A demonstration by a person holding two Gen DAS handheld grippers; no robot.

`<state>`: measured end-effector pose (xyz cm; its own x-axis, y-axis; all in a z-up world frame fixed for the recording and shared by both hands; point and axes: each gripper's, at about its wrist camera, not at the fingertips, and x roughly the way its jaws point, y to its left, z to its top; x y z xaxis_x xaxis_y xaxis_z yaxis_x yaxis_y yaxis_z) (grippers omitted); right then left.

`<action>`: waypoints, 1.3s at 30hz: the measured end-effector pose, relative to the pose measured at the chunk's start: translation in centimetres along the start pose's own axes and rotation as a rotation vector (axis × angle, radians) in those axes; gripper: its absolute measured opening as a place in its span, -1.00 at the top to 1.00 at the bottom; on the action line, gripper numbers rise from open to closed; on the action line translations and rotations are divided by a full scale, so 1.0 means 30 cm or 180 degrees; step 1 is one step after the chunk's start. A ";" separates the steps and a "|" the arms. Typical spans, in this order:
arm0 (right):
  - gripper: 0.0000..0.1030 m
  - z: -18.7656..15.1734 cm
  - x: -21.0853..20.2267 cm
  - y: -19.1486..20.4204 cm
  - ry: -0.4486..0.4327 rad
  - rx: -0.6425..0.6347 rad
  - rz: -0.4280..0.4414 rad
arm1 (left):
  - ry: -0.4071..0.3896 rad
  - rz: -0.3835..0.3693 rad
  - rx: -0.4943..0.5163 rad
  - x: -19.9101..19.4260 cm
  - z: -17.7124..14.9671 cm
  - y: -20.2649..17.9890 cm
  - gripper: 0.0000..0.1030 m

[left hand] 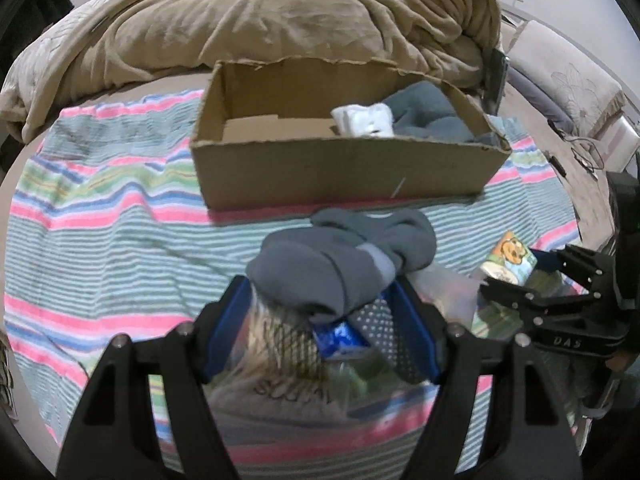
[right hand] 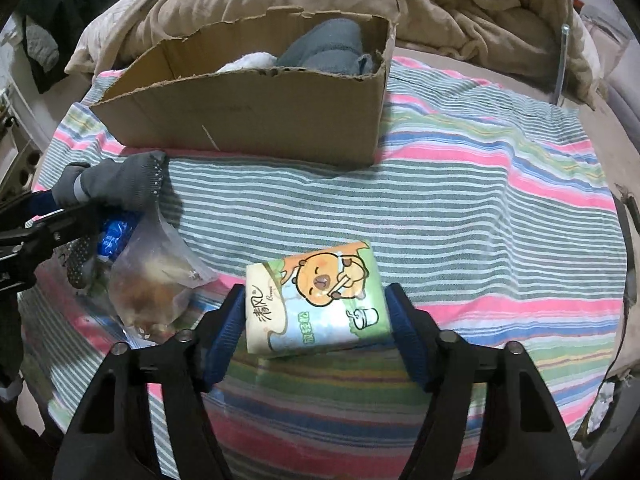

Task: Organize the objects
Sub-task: 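Grasp the grey sock pair with left tool while right tool grasps the dog tissue pack, then carry grey socks and tissue pack into the box and release both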

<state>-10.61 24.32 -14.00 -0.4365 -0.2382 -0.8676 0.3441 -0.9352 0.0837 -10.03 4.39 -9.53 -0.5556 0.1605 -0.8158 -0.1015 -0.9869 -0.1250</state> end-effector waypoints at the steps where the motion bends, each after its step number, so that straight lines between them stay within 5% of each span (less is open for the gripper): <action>1: -0.37 0.001 -0.002 -0.004 -0.0007 0.0012 0.0018 | -0.0018 -0.0011 0.0020 -0.001 0.002 -0.002 -0.42; 18: -0.35 0.015 -0.078 -0.036 -0.0182 0.0116 0.0057 | -0.0263 -0.0230 0.0184 -0.012 0.047 -0.050 0.60; 39: -0.35 0.146 -0.257 0.011 -0.0634 0.0020 0.0090 | -0.0671 -0.0313 0.0050 -0.217 0.127 0.002 0.65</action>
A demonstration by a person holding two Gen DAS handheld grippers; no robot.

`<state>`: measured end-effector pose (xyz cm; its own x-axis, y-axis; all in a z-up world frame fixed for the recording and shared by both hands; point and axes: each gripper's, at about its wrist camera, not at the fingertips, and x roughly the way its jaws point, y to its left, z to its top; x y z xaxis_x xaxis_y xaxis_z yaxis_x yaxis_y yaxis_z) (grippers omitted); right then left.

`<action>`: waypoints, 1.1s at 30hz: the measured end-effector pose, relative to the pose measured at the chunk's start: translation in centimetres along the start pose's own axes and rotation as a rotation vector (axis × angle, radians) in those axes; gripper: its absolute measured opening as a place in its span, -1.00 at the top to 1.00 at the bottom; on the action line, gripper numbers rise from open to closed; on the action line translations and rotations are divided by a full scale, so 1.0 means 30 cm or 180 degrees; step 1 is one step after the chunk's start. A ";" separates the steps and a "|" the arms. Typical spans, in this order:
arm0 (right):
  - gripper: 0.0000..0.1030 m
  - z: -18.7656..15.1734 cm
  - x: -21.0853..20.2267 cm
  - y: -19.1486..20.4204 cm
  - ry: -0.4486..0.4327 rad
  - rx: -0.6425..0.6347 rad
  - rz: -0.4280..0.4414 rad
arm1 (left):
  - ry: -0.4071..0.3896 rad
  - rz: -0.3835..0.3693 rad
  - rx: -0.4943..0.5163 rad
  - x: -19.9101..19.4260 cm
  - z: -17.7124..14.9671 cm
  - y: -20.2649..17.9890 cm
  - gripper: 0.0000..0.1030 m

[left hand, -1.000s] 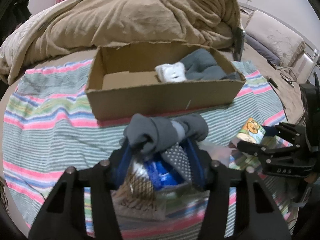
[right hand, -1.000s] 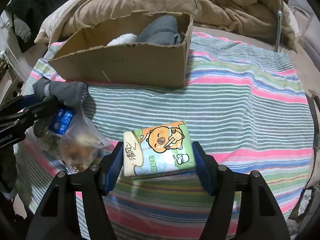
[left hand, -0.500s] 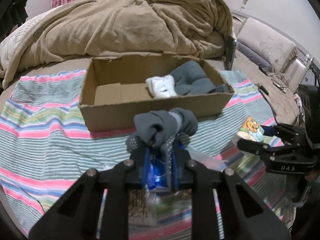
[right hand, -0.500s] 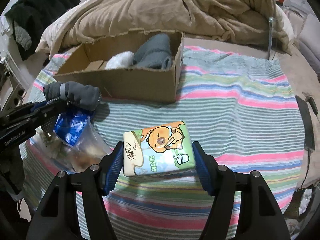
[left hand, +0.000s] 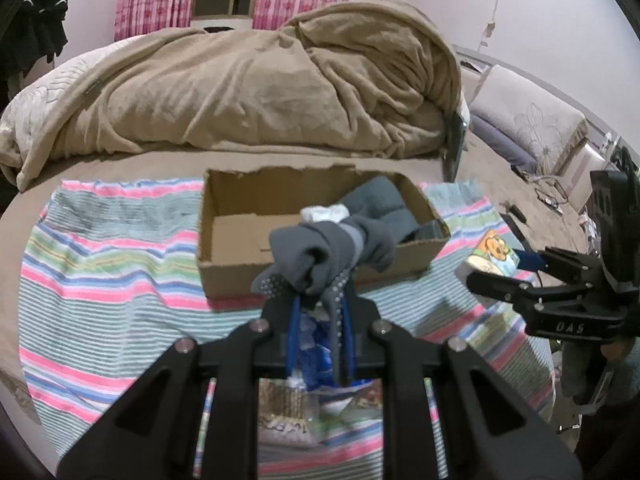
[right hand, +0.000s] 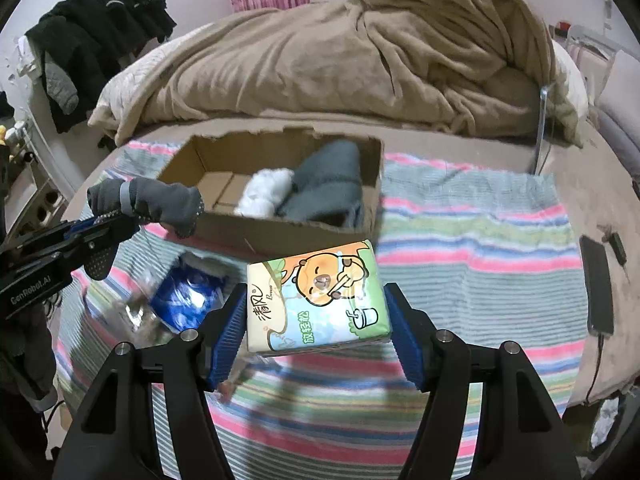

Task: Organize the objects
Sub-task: 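Carry grey socks and tissue pack into the box and release both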

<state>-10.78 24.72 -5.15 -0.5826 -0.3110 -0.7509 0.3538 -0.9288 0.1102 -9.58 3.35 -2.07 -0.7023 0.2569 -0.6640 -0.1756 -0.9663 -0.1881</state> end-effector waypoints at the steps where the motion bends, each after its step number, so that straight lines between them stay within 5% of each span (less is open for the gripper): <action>1: -0.35 0.012 -0.003 0.006 -0.0020 -0.0013 0.0003 | -0.0011 0.0008 -0.0008 -0.004 0.006 0.007 0.65; 16: -0.35 0.167 0.038 0.059 -0.0155 -0.0126 0.0029 | -0.0136 0.0045 -0.0187 0.018 0.100 0.114 0.65; 33: -0.35 0.276 0.227 0.066 -0.0069 -0.0135 0.0111 | -0.0034 0.0119 -0.0205 0.200 0.176 0.197 0.65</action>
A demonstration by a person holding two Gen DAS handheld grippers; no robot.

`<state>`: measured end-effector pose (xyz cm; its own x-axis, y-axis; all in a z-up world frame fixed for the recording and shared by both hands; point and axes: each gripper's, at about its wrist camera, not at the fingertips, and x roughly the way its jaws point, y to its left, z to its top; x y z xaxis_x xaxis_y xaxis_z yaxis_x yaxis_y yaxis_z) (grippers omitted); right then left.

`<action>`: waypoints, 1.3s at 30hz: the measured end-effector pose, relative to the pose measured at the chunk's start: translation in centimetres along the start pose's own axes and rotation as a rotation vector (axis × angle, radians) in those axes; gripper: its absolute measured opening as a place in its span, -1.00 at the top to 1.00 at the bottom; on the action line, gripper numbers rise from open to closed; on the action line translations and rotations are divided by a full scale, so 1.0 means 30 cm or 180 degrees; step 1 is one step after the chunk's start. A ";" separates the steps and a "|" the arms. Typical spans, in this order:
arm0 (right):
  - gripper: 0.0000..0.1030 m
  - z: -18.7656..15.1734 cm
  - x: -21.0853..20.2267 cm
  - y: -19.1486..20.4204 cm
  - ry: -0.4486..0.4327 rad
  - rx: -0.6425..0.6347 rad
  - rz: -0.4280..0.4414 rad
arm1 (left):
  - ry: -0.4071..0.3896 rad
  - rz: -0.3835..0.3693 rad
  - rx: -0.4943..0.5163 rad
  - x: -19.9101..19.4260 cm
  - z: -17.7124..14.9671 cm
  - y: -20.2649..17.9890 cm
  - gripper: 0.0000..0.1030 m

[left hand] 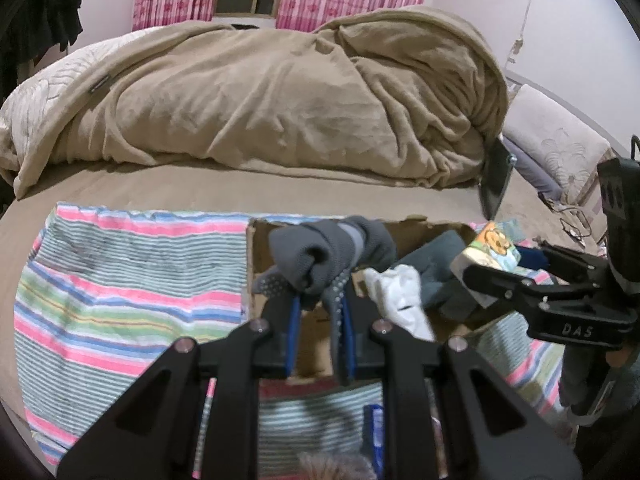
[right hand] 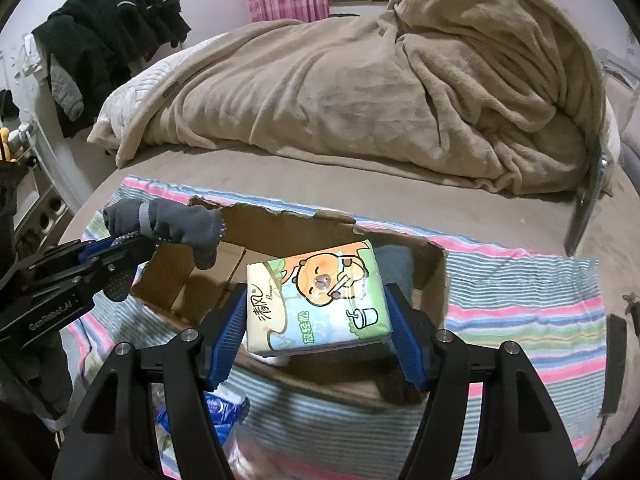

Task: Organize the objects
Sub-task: 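Carry grey socks and tissue pack into the box and release both, then withdraw both tools from the box toward the bags on the blanket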

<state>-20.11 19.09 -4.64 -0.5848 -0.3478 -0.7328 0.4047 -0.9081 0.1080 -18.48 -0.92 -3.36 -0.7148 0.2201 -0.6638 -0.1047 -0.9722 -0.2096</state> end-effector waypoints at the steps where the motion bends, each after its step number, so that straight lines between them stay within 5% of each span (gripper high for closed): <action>1: -0.35 0.001 0.011 -0.002 0.0010 0.0005 0.0004 | 0.0013 -0.0001 -0.0007 0.010 0.001 0.004 0.65; 16: -0.36 0.000 0.128 -0.033 0.0132 0.0069 -0.0042 | 0.0381 0.0060 -0.0050 0.163 -0.028 0.022 0.50; 27: -0.44 0.004 0.091 -0.028 0.0065 0.0089 -0.0076 | 0.0392 0.0205 -0.0076 0.122 -0.032 0.009 0.42; 32: -0.46 0.002 0.035 -0.018 -0.0001 0.0095 -0.0092 | 0.0285 0.0090 -0.0194 0.050 -0.032 0.012 -0.20; 39: -0.53 -0.016 -0.060 0.013 -0.0099 0.0070 -0.0106 | 0.0158 0.0194 -0.0150 -0.059 -0.034 -0.015 -0.21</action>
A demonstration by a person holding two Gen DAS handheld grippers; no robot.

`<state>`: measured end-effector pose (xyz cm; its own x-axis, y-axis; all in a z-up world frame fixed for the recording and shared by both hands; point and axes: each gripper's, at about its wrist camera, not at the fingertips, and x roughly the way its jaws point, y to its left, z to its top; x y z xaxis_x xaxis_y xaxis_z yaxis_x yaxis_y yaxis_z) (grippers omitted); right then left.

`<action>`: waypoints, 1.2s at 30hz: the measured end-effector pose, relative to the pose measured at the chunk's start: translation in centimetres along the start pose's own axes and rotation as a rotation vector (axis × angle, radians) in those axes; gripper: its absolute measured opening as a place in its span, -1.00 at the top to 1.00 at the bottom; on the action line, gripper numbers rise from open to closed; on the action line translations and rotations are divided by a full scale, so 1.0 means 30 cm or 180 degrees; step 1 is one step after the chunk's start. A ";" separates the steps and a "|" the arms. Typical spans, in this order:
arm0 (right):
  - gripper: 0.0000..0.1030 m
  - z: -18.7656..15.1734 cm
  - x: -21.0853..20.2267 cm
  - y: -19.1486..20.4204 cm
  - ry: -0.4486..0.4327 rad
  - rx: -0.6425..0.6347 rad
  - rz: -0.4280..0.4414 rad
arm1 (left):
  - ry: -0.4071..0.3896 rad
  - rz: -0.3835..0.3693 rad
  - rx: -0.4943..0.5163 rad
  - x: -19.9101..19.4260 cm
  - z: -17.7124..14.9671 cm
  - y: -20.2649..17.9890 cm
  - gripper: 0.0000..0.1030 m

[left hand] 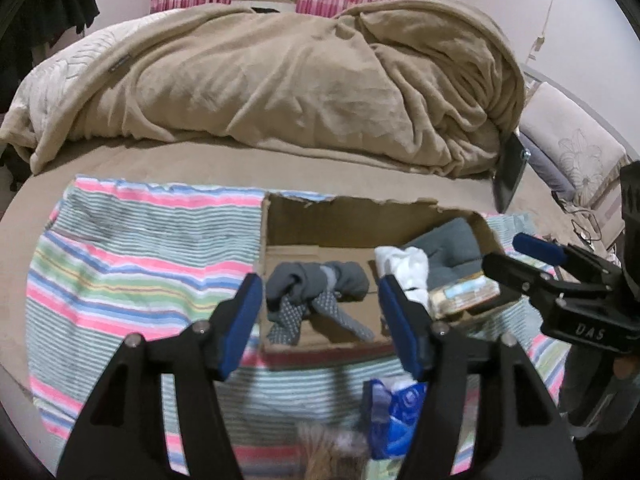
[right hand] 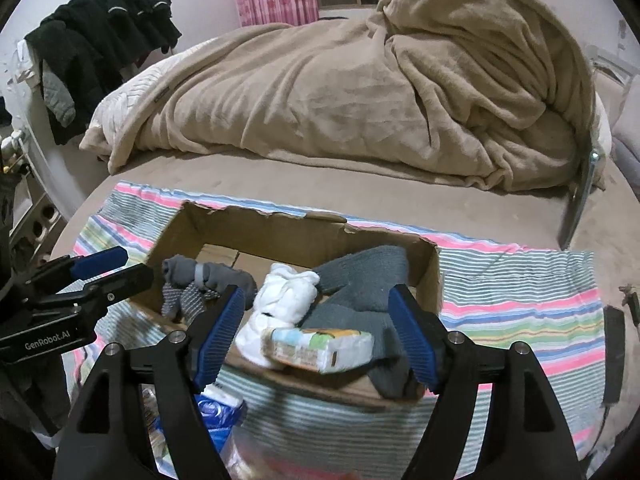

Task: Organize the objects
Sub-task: 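Withdraw both tools from the box toward the bags on the blanket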

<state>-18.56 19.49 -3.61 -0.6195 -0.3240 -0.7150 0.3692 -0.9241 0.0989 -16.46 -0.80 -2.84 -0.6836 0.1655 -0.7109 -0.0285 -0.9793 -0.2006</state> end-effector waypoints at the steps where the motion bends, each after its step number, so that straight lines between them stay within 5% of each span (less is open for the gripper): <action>1: -0.53 -0.003 -0.011 0.004 -0.0010 -0.0002 -0.0001 | -0.0015 0.0011 0.0000 -0.015 -0.004 -0.003 -0.21; 36: -0.54 -0.199 -0.299 0.070 -0.0157 0.0001 -0.0048 | -0.0147 0.0126 -0.0101 -0.321 -0.220 -0.029 -0.22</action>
<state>-8.09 21.66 -1.11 -0.6584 -0.3197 -0.6814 0.3595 -0.9289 0.0885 -5.03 -0.77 -0.27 -0.7166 0.1203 -0.6870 0.0220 -0.9806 -0.1947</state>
